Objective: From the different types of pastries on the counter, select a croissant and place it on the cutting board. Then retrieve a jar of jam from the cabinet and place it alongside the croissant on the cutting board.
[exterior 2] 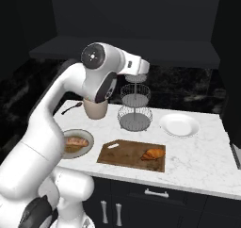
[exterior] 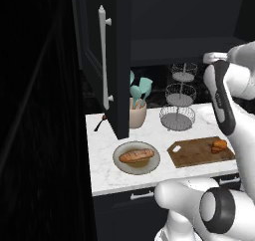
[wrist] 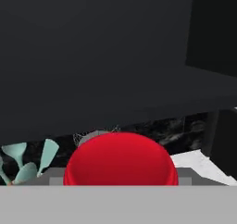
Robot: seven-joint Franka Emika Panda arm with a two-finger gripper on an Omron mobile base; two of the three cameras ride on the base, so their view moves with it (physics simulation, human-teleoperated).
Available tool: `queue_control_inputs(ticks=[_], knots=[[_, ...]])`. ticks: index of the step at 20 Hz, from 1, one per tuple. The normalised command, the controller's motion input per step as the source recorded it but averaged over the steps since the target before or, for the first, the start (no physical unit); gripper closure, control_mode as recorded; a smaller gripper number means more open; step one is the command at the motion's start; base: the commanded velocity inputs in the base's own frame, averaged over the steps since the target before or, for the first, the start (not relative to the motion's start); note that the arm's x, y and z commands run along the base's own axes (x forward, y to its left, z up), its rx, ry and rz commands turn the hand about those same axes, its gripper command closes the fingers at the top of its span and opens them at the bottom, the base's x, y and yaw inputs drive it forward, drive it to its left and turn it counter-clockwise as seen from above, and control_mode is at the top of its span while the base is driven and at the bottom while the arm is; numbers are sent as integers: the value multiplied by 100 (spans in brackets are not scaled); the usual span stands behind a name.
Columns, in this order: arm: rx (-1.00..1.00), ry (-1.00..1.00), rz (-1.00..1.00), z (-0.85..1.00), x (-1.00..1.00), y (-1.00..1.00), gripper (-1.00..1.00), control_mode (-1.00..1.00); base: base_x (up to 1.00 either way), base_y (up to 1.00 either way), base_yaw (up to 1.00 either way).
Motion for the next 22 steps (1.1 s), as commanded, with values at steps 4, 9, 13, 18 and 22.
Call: queue_control_inputs(ticks=[4,9,13,18,22], knots=[[1,2,15,-76,-100,-49,100,-100,0,0,0],[0,11,42,-86,-55,-11,100,-100,0,0,0],[-1,4,66,-99,-10,16,100,-100,0,0,0],[-3,1,60,-81,0,11,100,-100,0,0,0],[-9,4,34,-70,8,3,100,-100,0,0,0]])
